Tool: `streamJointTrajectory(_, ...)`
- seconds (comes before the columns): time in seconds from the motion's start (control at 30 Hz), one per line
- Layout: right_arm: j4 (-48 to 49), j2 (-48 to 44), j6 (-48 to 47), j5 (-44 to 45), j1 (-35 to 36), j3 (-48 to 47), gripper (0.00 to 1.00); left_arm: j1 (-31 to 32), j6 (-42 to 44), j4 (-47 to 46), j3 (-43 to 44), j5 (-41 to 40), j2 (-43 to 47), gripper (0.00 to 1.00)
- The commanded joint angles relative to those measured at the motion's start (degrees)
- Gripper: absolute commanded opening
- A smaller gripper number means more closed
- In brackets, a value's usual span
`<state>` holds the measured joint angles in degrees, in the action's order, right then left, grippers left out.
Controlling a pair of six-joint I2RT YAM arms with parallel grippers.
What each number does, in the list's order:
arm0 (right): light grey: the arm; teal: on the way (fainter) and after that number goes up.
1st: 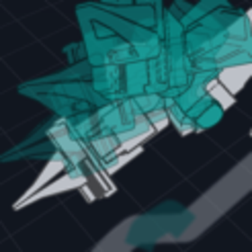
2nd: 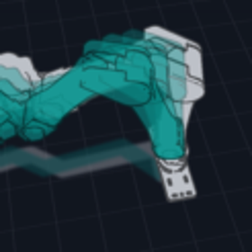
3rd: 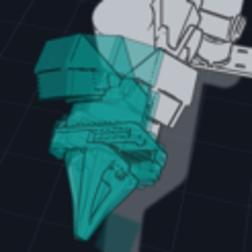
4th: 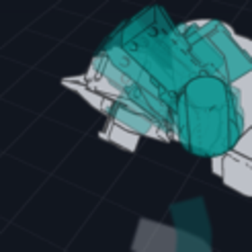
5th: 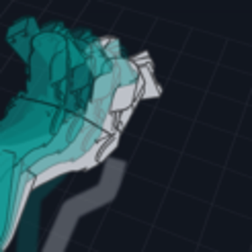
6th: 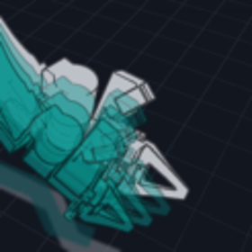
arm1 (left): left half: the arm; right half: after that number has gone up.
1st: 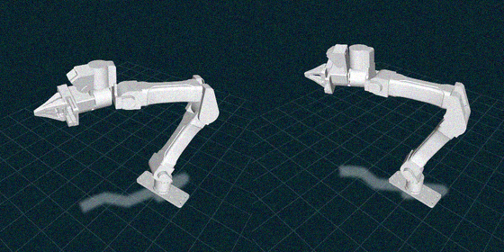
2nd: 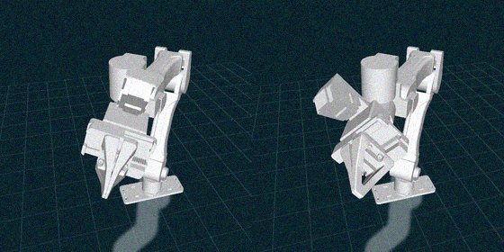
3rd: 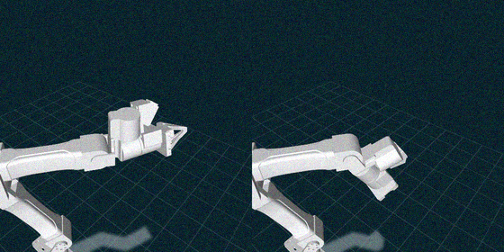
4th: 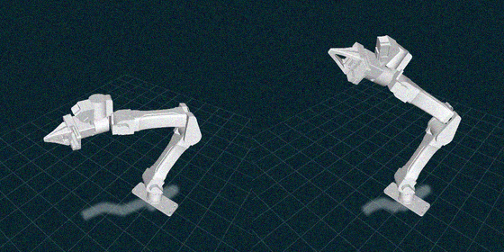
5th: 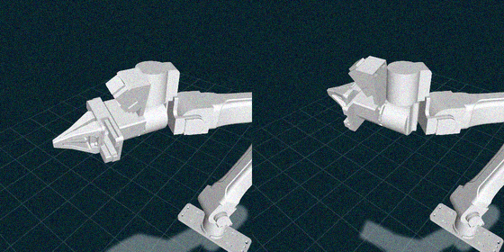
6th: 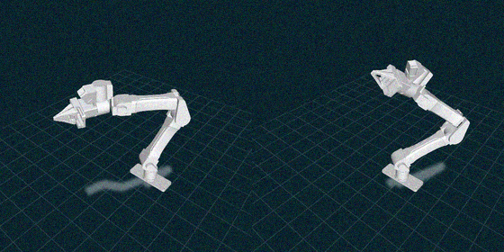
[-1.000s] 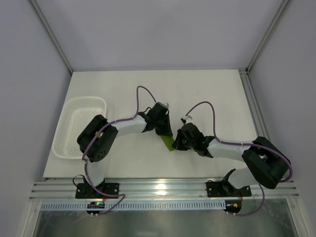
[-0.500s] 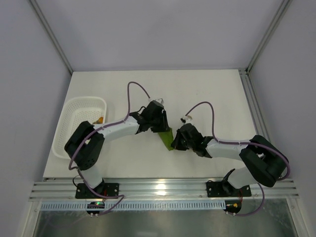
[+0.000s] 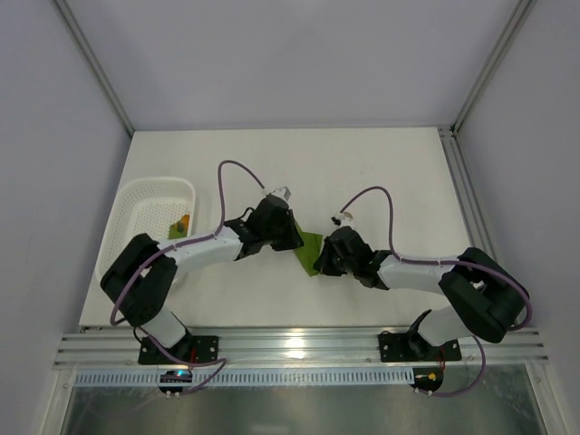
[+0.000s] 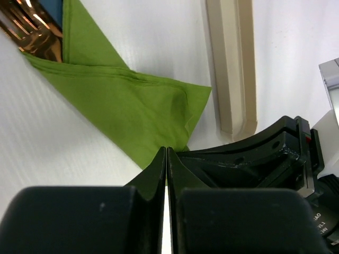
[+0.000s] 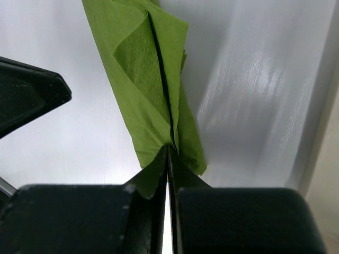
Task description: Place the utensils on the paper napkin and roll it up
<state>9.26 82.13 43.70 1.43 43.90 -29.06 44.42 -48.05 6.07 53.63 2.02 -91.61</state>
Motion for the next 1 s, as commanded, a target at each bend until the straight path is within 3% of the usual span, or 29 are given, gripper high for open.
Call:
streamJointTrajectory(0.0, -2.49, 1.37, -0.81, 2.26, 0.49, 0.49, 0.04, -0.83, -1.51, -9.22, -1.68, 3.6, -1.37, 0.0)
streamJointTrajectory(0.13, -2.49, 1.37, -0.9, 2.17, 0.49, 0.49, 0.04, -2.67, -3.45, -19.84, -4.23, 7.99, -4.26, 0.0)
streamJointTrajectory(0.4, -1.17, 1.81, -0.9, 0.77, 0.75, 0.14, 0.04, -4.78, -5.65, -26.97, -5.55, 10.9, -11.21, 0.0)
streamJointTrajectory(0.63, -1.52, 0.85, -1.86, -0.55, 1.1, -0.82, 0.04, -5.05, -3.89, -24.45, -5.46, 8.79, -13.41, 0.0)
streamJointTrajectory(0.97, -7.93, -6.8, -5.03, -0.11, 0.58, -4.16, 0.22, -5.22, -3.28, -20.13, -5.81, 8.52, -14.29, 0.0)
